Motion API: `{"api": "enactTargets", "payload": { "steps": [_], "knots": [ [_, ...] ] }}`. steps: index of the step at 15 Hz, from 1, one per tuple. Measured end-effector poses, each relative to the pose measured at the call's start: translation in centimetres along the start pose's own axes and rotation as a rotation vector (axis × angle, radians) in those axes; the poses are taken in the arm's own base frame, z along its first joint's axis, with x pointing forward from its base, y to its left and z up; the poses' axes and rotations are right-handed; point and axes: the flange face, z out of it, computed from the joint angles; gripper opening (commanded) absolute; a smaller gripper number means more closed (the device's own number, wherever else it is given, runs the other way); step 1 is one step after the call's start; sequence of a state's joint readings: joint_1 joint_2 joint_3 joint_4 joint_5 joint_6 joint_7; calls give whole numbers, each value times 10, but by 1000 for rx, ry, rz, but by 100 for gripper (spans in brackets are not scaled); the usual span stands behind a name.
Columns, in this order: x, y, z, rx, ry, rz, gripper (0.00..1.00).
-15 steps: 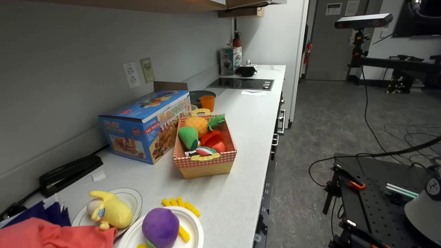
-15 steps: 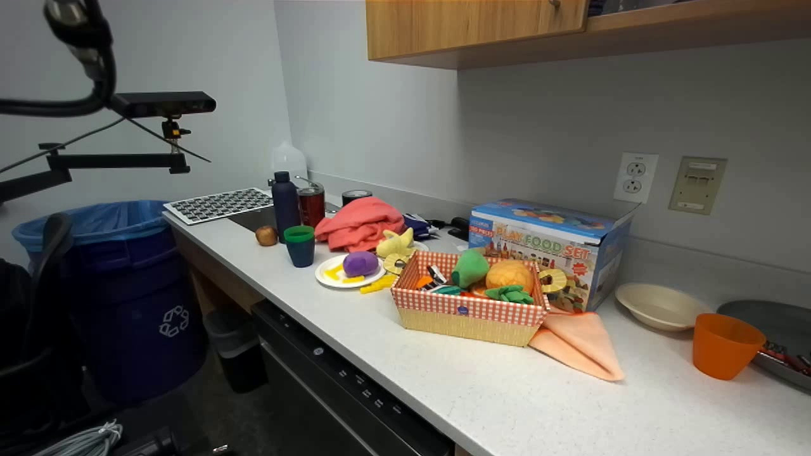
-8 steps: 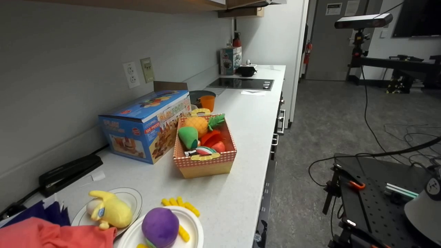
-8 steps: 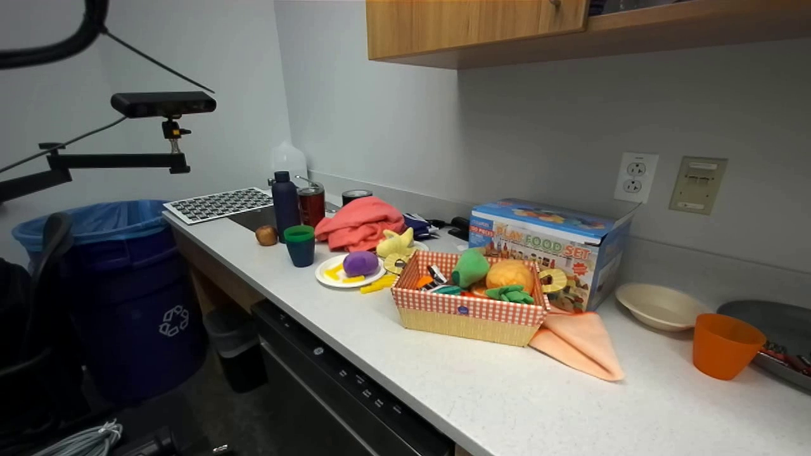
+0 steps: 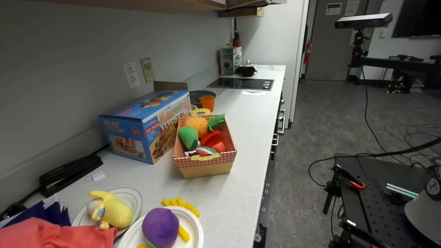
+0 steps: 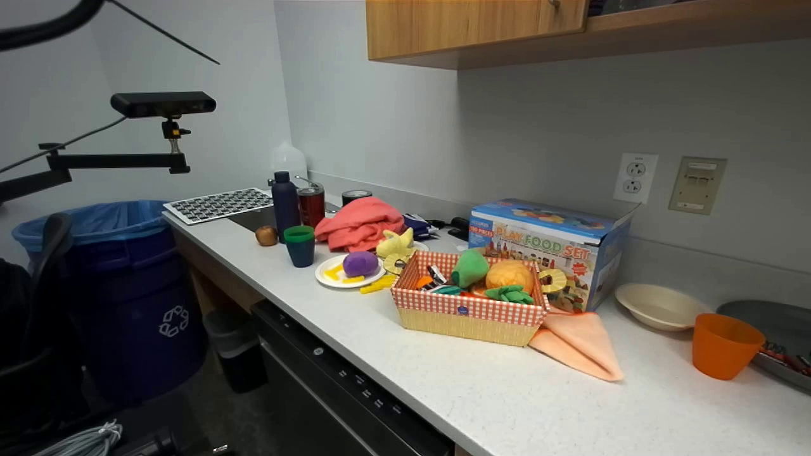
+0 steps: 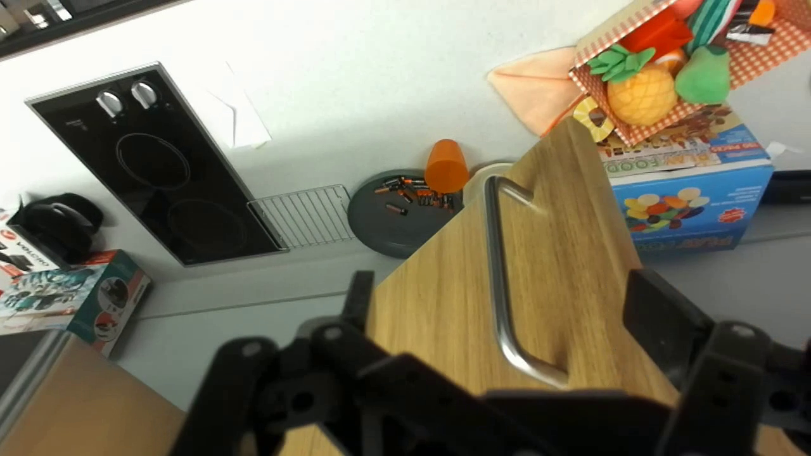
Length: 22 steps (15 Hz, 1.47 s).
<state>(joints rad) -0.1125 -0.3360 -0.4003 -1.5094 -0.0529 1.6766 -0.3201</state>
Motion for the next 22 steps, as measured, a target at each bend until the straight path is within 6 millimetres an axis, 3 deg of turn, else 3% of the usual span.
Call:
{"api": "enactTargets", "payload": {
  "steps": [5,10,16,22],
  "knots": [
    [4,-14,-11,-77,-11,-48,100],
    [4,-14,-11,-83,-12,-47,100],
    [1,-20,9,-31,-93,-43,100],
    [-26,-24,28,-10,-238,-15,100]
  ]
}}
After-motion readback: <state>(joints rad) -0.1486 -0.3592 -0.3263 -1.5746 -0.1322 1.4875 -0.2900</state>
